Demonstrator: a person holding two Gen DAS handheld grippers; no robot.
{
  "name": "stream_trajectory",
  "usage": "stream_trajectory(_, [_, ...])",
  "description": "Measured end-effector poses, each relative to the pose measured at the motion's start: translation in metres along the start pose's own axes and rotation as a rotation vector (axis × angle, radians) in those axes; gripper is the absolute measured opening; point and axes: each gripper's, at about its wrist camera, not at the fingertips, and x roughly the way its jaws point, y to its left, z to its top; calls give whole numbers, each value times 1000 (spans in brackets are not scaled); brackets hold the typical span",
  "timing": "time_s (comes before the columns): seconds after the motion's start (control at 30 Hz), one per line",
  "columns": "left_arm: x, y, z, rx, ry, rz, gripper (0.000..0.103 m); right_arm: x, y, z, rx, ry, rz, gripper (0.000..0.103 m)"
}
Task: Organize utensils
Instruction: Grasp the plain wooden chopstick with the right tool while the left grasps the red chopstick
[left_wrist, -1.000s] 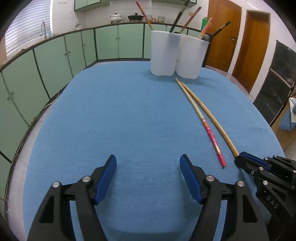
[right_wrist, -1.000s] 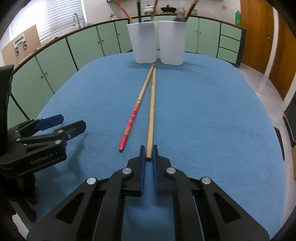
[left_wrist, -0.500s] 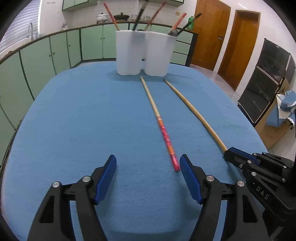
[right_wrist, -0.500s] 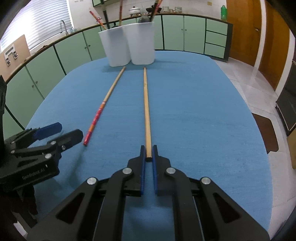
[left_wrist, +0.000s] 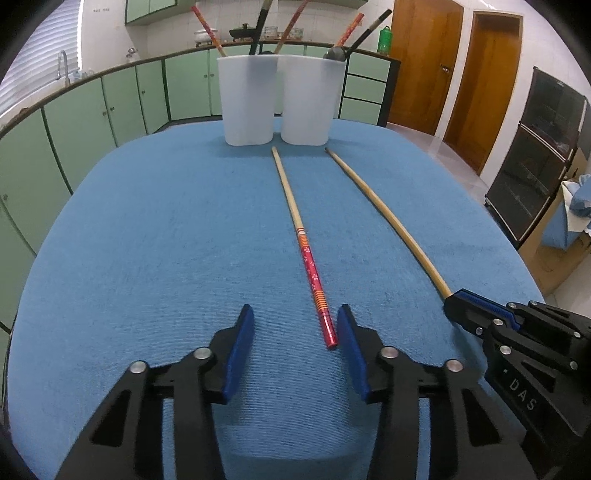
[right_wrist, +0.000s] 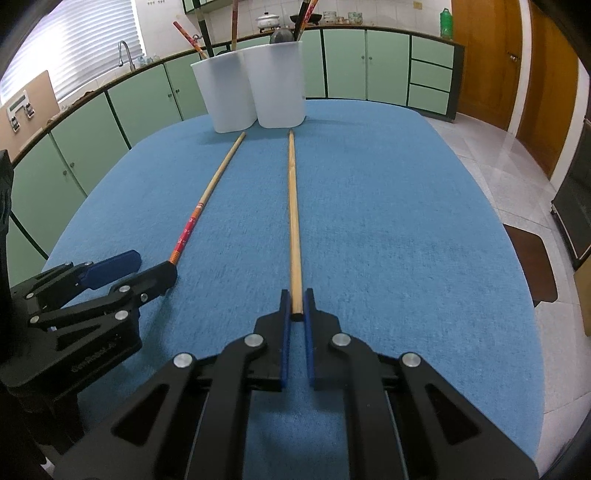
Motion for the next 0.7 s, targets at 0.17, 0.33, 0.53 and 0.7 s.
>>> stream_trajectory(0.17, [0,0,-1,-8,-2,3,17,-1,-1,-1,8,-3,9,7])
stream_trajectory(0.33, [1,0,-1,-15,0,10,8,0,-2,-2,12,-5,15,7])
stream_trajectory(0.53, [1,-7,-2,18,4,50,8,1,0,-2,-2,-6,0,7])
stream_trajectory(0.7, [0,-5,-3,14,2,44,8,1,-4,-1,11,-7,16,7])
